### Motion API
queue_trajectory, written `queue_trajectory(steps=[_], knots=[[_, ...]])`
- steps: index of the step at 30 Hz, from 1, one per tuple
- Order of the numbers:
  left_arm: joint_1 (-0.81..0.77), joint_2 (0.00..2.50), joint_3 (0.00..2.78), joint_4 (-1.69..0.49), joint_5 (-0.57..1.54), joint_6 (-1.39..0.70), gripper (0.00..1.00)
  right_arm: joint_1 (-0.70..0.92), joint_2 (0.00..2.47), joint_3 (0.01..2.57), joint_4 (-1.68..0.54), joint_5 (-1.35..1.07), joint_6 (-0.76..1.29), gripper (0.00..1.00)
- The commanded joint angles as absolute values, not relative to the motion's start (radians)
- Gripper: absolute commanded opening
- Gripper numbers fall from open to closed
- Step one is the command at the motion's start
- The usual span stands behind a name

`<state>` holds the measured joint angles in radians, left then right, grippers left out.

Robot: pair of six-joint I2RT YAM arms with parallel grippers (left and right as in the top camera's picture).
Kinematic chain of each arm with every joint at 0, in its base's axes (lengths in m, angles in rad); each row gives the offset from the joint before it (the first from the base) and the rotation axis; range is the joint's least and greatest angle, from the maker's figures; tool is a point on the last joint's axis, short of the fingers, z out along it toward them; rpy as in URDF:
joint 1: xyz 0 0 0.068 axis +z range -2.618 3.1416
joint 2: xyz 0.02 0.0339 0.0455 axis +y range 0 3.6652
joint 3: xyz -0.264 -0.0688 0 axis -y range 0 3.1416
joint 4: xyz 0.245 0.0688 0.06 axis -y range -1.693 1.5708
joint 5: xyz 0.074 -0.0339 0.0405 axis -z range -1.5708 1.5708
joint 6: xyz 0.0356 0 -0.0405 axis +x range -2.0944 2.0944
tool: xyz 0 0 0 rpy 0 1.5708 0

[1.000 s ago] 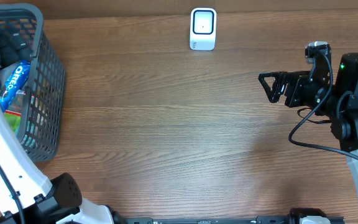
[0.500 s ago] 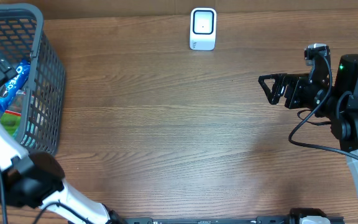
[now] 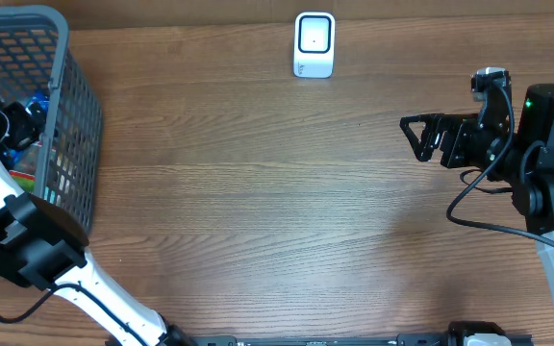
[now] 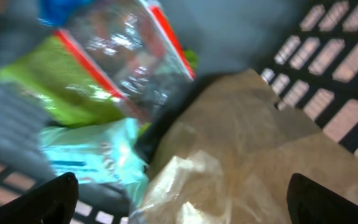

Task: Scan the item barcode
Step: 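Grasp the beige wrapped bag with the left gripper and lift it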

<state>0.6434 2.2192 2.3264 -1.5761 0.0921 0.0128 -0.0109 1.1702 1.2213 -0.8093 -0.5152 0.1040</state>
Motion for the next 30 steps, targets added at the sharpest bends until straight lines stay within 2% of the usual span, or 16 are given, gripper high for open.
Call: queue_trajectory(steps=[1,8,11,14,22,30], knots=[[0.630,2.225,2.339,-1.613,0.261,0.126,0.98,-0.007,1.172,1.248,-0.803,-0.506,0.104,1.00],[0.630,2.223,2.340,-1.645,0.260,0.128,0.98,-0.007,1.193,1.248,-0.794,-0.507,0.104,1.00],[0.628,2.223,2.340,-1.645,0.260,0.138,0.88,-0.007,1.201,1.248,-0.795,-0.507,0.104,1.00],[0.627,2.223,2.339,-1.642,0.260,0.163,0.86,-0.007,1.203,1.248,-0.794,-0.507,0.104,1.00],[0.625,2.224,2.303,-1.637,0.262,0.219,0.91,-0.007,1.203,1.248,-0.789,-0.508,0.104,1.00],[0.589,2.224,2.076,-1.521,0.290,0.299,0.95,-0.007,1.203,1.248,-0.776,-0.509,0.105,1.00]])
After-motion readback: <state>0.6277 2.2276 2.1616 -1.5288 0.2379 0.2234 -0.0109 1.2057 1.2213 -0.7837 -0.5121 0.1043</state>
